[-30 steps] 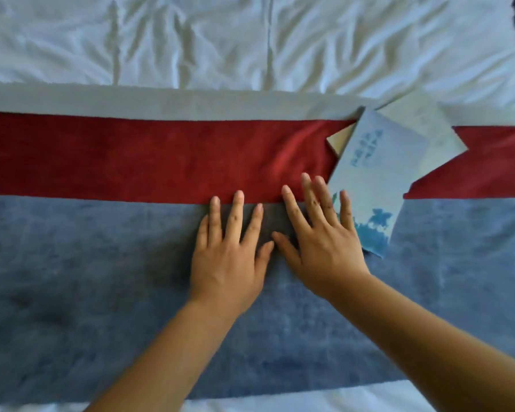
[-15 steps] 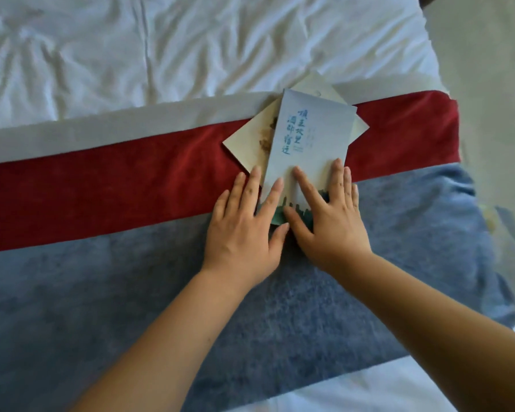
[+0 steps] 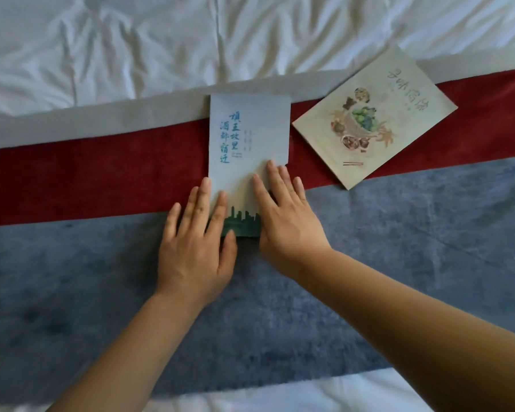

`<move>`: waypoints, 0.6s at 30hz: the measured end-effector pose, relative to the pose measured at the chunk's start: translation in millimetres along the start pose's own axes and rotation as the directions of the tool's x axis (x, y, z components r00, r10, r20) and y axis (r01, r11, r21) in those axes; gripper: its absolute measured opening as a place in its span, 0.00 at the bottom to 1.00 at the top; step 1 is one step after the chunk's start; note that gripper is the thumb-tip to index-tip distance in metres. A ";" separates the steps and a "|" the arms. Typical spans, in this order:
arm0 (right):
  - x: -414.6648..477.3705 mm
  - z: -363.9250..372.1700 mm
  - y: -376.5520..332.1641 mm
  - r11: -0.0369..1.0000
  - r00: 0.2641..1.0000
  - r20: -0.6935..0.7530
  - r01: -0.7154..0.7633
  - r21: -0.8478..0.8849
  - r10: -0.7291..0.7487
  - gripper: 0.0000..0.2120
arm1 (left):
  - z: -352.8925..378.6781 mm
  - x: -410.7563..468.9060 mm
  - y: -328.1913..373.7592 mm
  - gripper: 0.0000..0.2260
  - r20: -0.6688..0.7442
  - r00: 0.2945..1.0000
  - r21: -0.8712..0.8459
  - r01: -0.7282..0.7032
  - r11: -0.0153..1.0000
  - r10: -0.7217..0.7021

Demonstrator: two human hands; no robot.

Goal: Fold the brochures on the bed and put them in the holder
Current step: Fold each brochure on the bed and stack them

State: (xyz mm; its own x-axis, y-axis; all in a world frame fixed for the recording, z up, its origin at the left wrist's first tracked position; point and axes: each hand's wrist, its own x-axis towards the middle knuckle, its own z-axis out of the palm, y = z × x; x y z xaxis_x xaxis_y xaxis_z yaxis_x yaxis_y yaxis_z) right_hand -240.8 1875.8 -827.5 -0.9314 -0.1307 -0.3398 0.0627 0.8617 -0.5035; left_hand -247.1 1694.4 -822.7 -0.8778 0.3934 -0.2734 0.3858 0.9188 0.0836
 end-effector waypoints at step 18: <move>57.8 -72.0 23.7 0.903 0.932 -0.033 -0.358 -0.238 0.361 0.40 | -5.3 16.4 -23.3 0.46 0.028 0.979 -0.093 0.201 0.975 -0.200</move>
State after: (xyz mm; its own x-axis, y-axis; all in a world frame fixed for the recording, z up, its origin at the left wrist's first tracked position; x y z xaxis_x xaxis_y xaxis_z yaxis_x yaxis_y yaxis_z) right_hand -319.0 1924.0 -801.9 -0.8574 0.2053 -0.4719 0.3045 0.9417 -0.1435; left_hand -272.0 1679.5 -824.0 -0.9287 0.2011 -0.3116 0.1729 0.9781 0.1159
